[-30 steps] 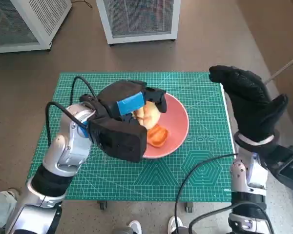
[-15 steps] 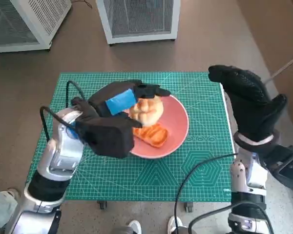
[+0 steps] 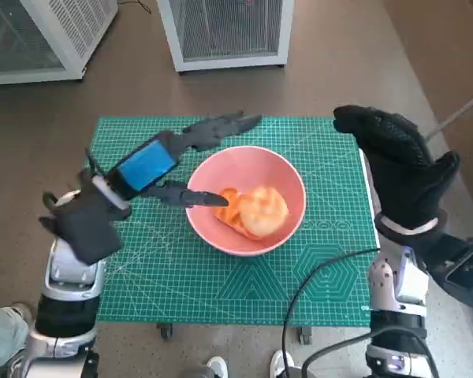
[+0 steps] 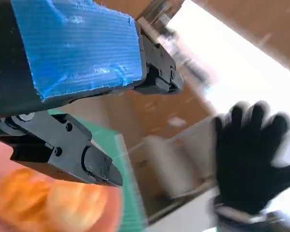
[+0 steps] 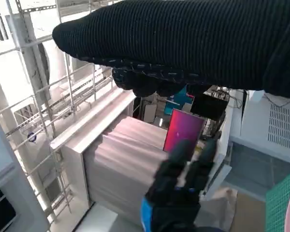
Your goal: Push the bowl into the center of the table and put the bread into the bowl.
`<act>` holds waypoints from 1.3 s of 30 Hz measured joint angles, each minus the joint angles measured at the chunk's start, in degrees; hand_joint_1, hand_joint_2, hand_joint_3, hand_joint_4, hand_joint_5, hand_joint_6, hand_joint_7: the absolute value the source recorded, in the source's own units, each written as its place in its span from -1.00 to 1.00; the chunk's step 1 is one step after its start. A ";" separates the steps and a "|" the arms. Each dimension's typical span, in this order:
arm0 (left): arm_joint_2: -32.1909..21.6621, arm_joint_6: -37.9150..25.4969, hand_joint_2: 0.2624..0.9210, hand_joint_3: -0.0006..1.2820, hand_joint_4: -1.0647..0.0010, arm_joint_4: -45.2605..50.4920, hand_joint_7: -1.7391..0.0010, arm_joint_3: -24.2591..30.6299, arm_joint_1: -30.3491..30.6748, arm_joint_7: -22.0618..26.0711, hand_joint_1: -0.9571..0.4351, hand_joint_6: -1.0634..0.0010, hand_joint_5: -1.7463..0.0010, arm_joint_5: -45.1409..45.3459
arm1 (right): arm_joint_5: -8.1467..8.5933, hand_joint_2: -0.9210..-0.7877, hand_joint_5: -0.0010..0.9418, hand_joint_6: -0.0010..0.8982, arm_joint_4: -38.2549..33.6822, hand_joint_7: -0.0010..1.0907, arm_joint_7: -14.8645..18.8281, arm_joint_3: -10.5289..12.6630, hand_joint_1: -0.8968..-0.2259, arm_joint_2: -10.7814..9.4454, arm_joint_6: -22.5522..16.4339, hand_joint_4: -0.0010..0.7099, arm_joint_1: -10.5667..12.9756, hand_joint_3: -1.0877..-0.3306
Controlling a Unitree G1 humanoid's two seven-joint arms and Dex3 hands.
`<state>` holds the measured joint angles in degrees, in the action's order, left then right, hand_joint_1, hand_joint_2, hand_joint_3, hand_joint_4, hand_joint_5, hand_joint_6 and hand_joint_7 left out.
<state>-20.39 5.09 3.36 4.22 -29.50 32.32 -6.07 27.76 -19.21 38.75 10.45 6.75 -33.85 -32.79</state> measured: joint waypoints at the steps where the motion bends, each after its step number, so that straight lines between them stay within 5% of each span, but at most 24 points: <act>1: 0.48 0.63 0.94 -0.93 0.71 0.00 0.99 0.79 0.62 -0.50 -0.03 0.38 0.98 -1.20 | 0.00 -1.00 -0.99 -0.33 0.01 -0.99 -0.12 0.00 -0.19 -0.01 0.03 -0.30 -0.03 -0.06; 13: 7.76 3.59 1.00 -0.84 0.54 0.48 0.94 6.29 4.32 -7.64 -0.27 0.26 0.95 -11.82 | -1.19 -1.00 -0.99 -0.32 0.46 -0.99 -2.05 -0.52 -0.14 -0.04 0.74 -0.28 -1.86 -0.07; 18: 9.36 4.83 1.00 -0.53 0.51 1.82 0.95 6.72 4.77 -11.65 -0.46 0.30 0.97 -11.13 | -1.31 -1.00 -1.00 -0.32 0.00 -0.99 -3.09 -0.60 -0.10 -0.12 1.00 -0.30 -3.50 -0.07; 35: 9.53 7.53 1.00 -0.41 0.52 2.42 0.97 6.37 4.76 -13.45 -0.44 0.37 0.99 -10.42 | -1.75 -1.00 -1.00 -0.30 -4.47 -0.98 -3.68 -0.49 -0.12 -0.38 -0.04 -0.33 -8.67 -0.04; 39: 9.59 7.85 1.00 -0.41 0.52 2.40 0.98 6.16 4.75 -13.71 -0.44 0.37 0.99 -10.41 | -3.39 -1.00 -1.00 -0.30 -5.13 -0.98 -4.76 -0.52 -0.15 -0.38 -0.19 -0.33 -9.07 -0.06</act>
<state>-10.80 12.94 5.76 10.37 -24.76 18.61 -16.48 24.37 -24.34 33.99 9.93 6.37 -34.04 -41.87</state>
